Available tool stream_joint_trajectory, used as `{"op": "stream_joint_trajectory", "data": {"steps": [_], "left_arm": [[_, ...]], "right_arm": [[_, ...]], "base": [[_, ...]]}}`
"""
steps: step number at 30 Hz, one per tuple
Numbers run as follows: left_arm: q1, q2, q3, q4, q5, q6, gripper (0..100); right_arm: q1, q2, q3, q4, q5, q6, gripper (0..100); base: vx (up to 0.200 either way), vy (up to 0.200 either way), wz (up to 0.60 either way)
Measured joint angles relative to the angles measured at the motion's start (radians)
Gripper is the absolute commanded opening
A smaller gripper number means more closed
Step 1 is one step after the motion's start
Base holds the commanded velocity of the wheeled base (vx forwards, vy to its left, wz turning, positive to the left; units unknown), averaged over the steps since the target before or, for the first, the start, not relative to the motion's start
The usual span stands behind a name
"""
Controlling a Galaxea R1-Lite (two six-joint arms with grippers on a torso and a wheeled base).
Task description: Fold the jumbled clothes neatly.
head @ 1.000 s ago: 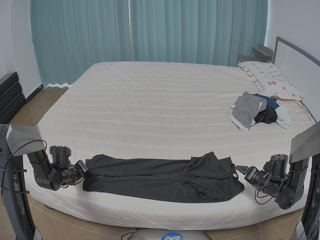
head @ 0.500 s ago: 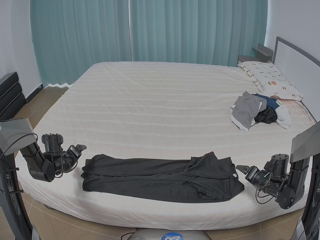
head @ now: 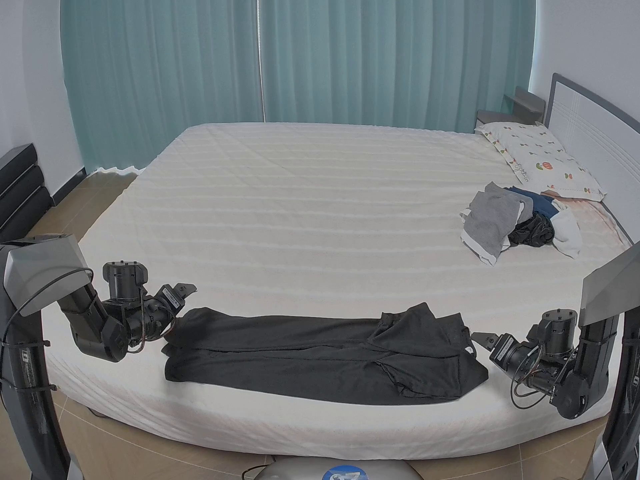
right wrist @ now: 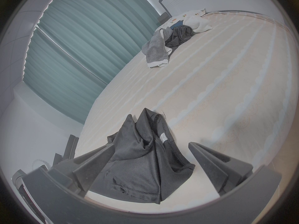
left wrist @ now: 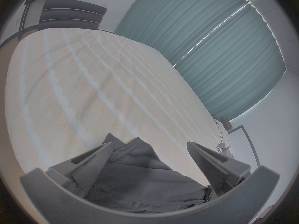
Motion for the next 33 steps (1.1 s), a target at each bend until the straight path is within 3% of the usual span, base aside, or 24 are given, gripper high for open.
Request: {"op": "stream_joint_trajectory", "data": {"steps": [7, 19, 25, 33], "left_arm": [[0.007, 0.011, 0.006, 0.0, -0.001, -0.002, 100], [0.009, 0.017, 0.011, 0.0, 0.007, -0.005, 100], [-0.01, 0.017, 0.019, 0.004, 0.005, -0.005, 100], [-0.048, 0.021, 0.014, -0.005, 0.007, -0.001, 100]], "right_arm": [[-0.002, -0.006, 0.0, 0.0, -0.001, 0.0, 100], [-0.002, -0.011, -0.003, 0.0, -0.003, 0.001, 100], [-0.002, -0.015, -0.004, 0.0, -0.003, 0.0, 100], [-0.001, -0.016, -0.006, 0.0, -0.003, -0.001, 100]], "base": [[0.0, 0.2, 0.0], [0.0, 0.0, 0.0], [0.2, 0.0, 0.0], [0.0, 0.0, 0.0]]}}
